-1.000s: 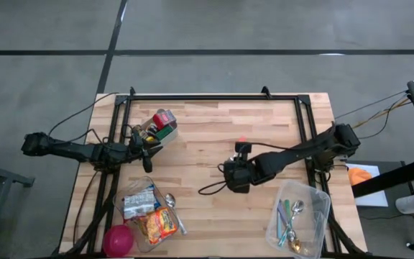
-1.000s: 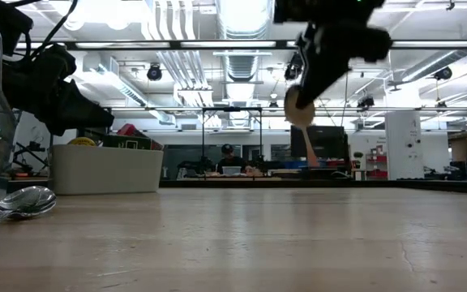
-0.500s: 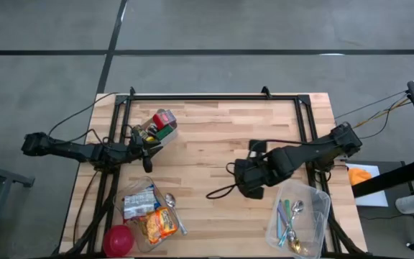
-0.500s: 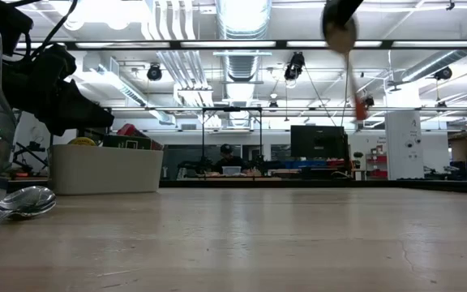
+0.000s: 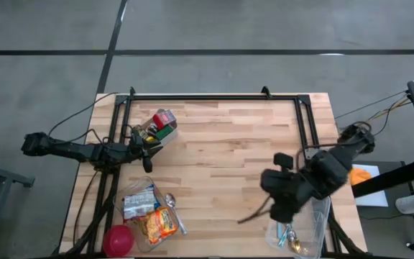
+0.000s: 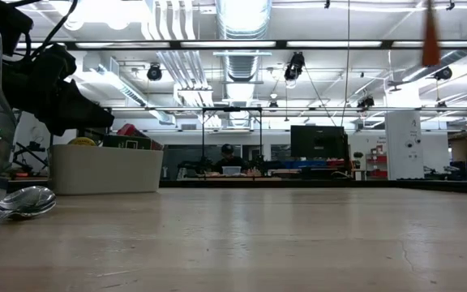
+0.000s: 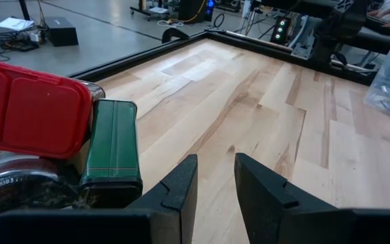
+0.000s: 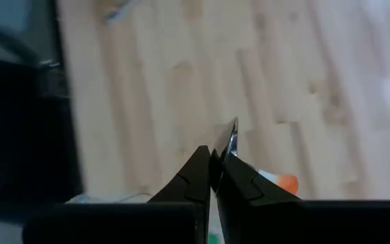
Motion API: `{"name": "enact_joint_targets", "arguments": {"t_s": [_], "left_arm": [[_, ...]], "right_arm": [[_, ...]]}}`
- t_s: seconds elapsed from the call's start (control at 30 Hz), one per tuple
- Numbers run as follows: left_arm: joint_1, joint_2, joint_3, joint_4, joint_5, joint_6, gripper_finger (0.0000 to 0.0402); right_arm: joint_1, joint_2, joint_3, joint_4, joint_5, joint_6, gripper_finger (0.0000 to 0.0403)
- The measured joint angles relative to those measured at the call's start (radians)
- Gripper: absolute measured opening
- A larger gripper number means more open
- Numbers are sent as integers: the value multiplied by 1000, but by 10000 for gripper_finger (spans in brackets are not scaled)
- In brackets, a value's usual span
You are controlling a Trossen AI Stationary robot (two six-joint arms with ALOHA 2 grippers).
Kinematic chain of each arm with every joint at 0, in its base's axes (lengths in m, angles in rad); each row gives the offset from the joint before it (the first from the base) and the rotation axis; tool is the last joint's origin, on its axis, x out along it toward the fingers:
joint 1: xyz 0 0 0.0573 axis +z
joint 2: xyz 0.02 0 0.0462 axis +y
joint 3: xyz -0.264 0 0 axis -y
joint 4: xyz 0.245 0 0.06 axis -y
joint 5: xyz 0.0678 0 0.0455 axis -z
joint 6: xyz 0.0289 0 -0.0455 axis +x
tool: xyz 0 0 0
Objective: Pick & Place Food Item
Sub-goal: Put the orange spoon into the white bin
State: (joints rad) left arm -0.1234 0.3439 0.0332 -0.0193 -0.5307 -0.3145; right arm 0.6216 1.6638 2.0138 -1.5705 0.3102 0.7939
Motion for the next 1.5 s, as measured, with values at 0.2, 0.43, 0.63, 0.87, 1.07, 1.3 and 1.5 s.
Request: {"name": "enact_joint_targets", "arguments": {"t_s": [0.2, 0.43, 0.63, 0.87, 1.07, 1.3, 1.5], "left_arm": [[0, 0, 0, 0, 0, 0, 101], [0, 0, 0, 0, 0, 0, 101], [0, 0, 0, 0, 0, 0, 101], [0, 0, 0, 0, 0, 0, 101], [0, 0, 0, 0, 0, 0, 101], [0, 0, 0, 0, 0, 0, 101], [0, 0, 0, 0, 0, 0, 101]], "right_arm": [[137, -41, 6, -1, -58, 191, 8], [276, -73, -43, 0, -4, 310, 8], [329, -74, -161, 0, -4, 386, 8], [357, -73, -385, 31, -113, 551, 8], [376, -73, -564, 224, -136, 558, 8], [387, -72, -707, 462, -138, 557, 8], [386, -72, -797, 550, -159, 556, 9]]}}
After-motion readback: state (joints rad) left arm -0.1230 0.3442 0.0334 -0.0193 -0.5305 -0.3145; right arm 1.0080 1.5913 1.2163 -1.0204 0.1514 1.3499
